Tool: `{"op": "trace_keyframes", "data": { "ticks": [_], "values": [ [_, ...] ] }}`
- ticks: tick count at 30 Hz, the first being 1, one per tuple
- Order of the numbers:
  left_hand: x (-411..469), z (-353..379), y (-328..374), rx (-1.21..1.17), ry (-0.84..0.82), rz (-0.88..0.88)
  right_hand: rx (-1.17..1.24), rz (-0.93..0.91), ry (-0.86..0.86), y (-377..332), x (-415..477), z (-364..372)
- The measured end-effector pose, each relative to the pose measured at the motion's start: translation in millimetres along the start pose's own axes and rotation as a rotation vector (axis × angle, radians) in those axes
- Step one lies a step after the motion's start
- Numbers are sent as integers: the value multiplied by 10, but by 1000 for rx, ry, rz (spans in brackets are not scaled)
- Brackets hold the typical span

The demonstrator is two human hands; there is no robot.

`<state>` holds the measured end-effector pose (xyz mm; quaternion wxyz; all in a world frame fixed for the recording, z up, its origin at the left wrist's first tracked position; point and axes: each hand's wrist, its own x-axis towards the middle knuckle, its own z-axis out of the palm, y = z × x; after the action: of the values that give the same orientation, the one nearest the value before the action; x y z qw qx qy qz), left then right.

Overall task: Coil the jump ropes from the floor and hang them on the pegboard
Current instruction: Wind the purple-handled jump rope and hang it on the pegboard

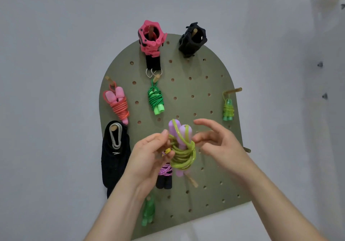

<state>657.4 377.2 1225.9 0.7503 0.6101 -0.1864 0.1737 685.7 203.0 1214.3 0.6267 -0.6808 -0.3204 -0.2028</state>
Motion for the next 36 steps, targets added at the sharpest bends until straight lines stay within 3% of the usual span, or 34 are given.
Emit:
{"op": "trace_keyframes", "data": {
  "ticks": [3, 8, 14, 17, 20, 22, 26, 31, 33, 36],
  "values": [
    [239, 127, -170, 174, -115, 42, -32, 25, -166, 189, 86, -82],
    [515, 500, -664, 251, -204, 36, 38, 86, 33, 580, 240, -360],
    [1028, 933, -1258, 598, 12, 162, 256, 223, 62, 1179, 462, -787],
    [1280, 1025, -1415, 746, 187, 279, 461, 340, -40, 1435, 688, -928],
    [1451, 1038, -1497, 1035, 244, 465, 692, 407, -147, 1582, 919, -1036],
    [1535, 1033, -1532, 1204, 254, 507, 647, 433, -158, 1640, 1063, -1071],
    [1665, 1043, -1509, 1183, 356, 393, 507, 508, -129, 1725, 1292, -1048],
    [1697, 993, -1449, 1571, 358, 534, 512, 451, -310, 1772, 1394, -1087],
    [1734, 920, -1446, 1527, 333, 518, 463, 401, -342, 1816, 1437, -1098],
    [1808, 792, -1462, 1009, 263, 268, 411, 342, -392, 1886, 1483, -1135]
  ]
}}
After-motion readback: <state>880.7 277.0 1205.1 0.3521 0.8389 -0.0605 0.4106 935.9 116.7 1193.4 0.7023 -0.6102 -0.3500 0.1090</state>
